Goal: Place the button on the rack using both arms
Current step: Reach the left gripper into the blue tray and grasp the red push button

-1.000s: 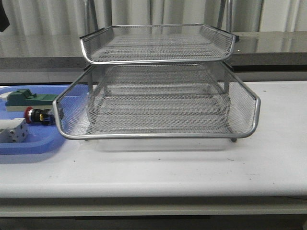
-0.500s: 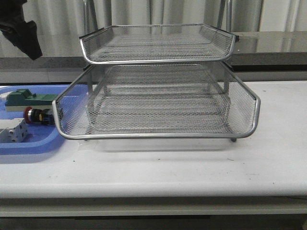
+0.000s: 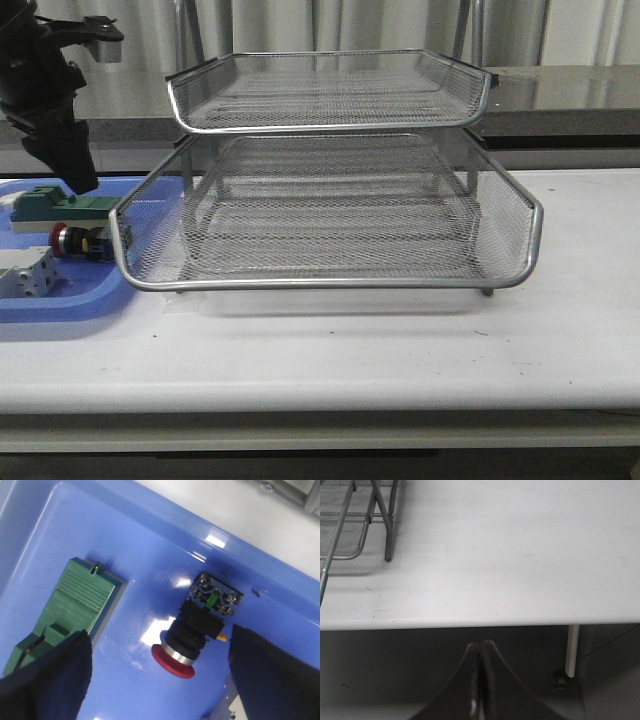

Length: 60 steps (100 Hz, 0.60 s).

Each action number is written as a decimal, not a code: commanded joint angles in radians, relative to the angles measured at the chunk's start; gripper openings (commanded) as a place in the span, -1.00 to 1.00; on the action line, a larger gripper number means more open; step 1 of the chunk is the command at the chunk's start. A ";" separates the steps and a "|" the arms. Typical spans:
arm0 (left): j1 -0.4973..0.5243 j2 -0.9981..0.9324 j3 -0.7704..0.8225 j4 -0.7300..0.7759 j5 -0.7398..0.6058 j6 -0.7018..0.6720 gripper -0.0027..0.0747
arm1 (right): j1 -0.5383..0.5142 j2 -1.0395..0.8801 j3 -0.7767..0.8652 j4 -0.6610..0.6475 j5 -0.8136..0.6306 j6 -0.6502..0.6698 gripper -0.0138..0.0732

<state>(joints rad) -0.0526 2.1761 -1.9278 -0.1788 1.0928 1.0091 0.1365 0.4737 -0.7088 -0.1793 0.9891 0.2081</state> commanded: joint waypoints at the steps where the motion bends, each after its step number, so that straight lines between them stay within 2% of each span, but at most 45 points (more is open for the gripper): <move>1: -0.007 -0.045 -0.035 -0.042 -0.011 0.030 0.48 | 0.001 0.004 -0.033 -0.025 -0.059 -0.001 -0.84; 18: -0.007 -0.036 -0.035 -0.095 -0.009 0.100 0.48 | 0.001 0.004 -0.033 -0.025 -0.059 -0.001 -0.84; 60: -0.033 0.005 -0.029 -0.093 0.008 0.173 0.48 | 0.001 0.004 -0.033 -0.025 -0.059 -0.001 -0.84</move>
<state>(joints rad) -0.0770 2.2282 -1.9278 -0.2447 1.1093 1.1701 0.1365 0.4737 -0.7088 -0.1793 0.9891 0.2081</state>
